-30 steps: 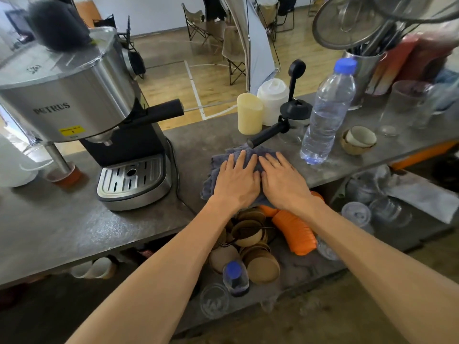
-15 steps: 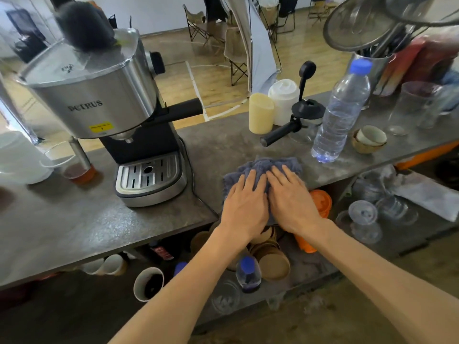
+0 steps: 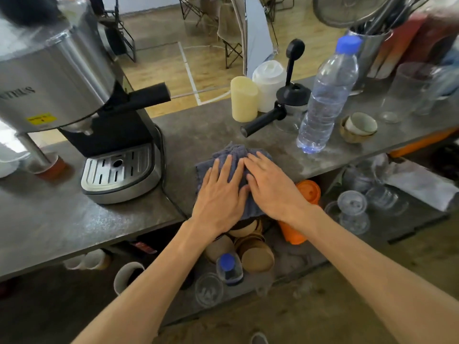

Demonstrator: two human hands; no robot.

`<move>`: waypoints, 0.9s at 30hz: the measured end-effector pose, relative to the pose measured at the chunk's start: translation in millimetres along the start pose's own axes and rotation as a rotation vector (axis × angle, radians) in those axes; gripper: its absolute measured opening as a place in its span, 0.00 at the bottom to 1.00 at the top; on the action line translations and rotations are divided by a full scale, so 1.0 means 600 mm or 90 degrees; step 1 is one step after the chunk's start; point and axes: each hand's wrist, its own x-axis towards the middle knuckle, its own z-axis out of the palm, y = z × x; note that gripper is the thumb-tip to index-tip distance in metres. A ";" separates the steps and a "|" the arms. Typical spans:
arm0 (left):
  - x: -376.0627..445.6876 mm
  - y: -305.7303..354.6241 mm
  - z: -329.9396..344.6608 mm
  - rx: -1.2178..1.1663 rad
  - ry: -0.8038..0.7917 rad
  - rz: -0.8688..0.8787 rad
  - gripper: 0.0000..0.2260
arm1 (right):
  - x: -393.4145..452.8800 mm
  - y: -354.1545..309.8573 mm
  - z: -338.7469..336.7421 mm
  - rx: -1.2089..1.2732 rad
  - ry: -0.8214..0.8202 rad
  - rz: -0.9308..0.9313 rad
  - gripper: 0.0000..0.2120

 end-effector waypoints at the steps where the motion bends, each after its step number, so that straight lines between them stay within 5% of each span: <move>1: 0.008 0.010 0.003 -0.003 -0.001 0.006 0.28 | -0.001 0.009 -0.005 -0.010 -0.006 0.005 0.23; 4: 0.018 0.029 0.009 -0.004 0.000 0.020 0.28 | -0.011 0.019 -0.026 0.052 0.003 0.024 0.22; 10: 0.040 0.021 -0.009 -0.073 -0.061 0.008 0.34 | -0.044 0.050 -0.084 0.144 0.360 0.195 0.01; 13: 0.052 0.032 -0.003 -0.031 -0.070 0.023 0.39 | -0.034 0.077 -0.105 0.186 0.402 0.335 0.15; 18: 0.059 0.040 0.005 0.005 -0.051 0.045 0.41 | -0.002 0.100 -0.120 0.191 0.335 0.448 0.46; 23: 0.075 0.067 0.013 0.023 -0.041 0.065 0.37 | 0.023 0.118 -0.133 0.200 0.297 0.418 0.30; 27: 0.078 0.085 0.022 0.028 -0.034 0.054 0.36 | 0.012 0.128 -0.148 0.247 0.325 0.392 0.27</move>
